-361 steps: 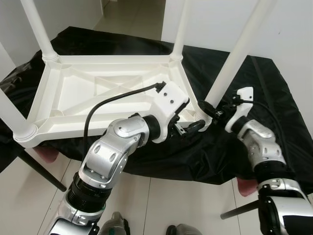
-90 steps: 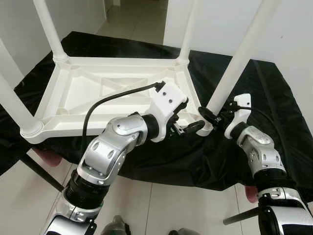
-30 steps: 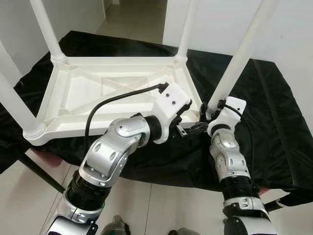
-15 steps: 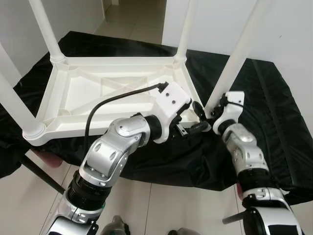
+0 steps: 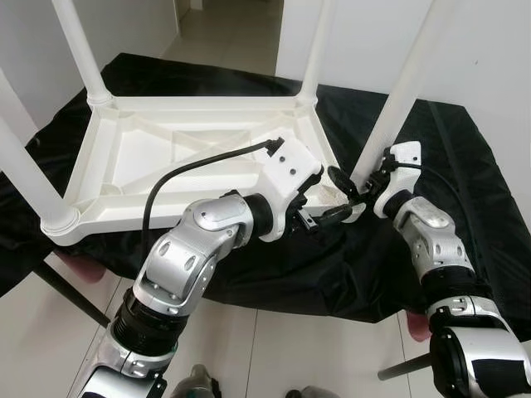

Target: Building children table

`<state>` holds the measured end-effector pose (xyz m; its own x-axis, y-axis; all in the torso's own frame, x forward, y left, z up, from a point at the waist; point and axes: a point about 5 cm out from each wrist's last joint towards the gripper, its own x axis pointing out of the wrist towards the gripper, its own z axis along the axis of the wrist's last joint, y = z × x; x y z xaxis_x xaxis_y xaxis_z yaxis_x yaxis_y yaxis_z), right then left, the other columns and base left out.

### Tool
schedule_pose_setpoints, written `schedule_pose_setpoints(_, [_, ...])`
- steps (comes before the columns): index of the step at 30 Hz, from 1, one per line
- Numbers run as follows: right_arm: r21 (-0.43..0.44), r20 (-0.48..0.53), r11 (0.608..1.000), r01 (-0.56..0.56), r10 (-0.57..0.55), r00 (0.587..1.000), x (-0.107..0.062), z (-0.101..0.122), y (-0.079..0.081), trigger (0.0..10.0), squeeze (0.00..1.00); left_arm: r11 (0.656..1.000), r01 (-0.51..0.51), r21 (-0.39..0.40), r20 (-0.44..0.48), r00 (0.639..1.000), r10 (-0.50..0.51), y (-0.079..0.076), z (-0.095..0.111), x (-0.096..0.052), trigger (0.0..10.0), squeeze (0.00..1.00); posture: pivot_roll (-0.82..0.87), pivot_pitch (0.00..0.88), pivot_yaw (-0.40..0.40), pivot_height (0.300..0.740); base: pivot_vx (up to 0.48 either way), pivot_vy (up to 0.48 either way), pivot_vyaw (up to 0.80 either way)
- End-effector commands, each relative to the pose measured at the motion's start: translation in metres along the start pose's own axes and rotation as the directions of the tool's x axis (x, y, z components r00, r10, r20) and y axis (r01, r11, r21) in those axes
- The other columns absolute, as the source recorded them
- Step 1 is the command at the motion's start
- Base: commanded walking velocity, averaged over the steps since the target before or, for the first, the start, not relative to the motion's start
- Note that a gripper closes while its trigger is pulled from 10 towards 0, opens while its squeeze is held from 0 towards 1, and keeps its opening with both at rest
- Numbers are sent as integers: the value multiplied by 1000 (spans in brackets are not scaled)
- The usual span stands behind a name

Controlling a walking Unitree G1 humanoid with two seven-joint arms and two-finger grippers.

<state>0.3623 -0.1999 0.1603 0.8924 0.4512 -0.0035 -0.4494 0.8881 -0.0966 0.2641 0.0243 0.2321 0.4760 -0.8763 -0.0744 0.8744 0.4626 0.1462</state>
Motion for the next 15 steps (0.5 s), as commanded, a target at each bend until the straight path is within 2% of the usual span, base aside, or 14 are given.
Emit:
schedule_pose_setpoints(1, [-19, -15, 1000, -10, 10, 1000, 0, 0, -4, 10000, 0, 999, -37, 8, 4, 999, 37, 2, 4, 1, 10000, 0, 63, 13, -32, 740, 0, 0, 0])
schedule_pose_setpoints(10, [6, -60, 1000, -26, 27, 998, -3, -13, -6, 10000, 0, 999, -38, 10, 2, 999, 38, 2, 4, 0, 10000, 0, 68, 15, -27, 740, 0, 0, 0])
schedule_pose_setpoints(14, [7, -81, 1000, 20, -19, 997, -5, -19, -11, 10000, 0, 999, -35, 11, 0, 999, 35, 2, 4, 0, 10000, 0, 66, 14, -23, 740, 0, 0, 0])
schedule_pose_setpoints(15, [7, -83, 1000, 23, -22, 996, -6, -20, -12, 7137, 0, 999, -34, 11, 0, 999, 34, 2, 4, 0, 10000, 0, 66, 13, -22, 740, 0, 0, 0])
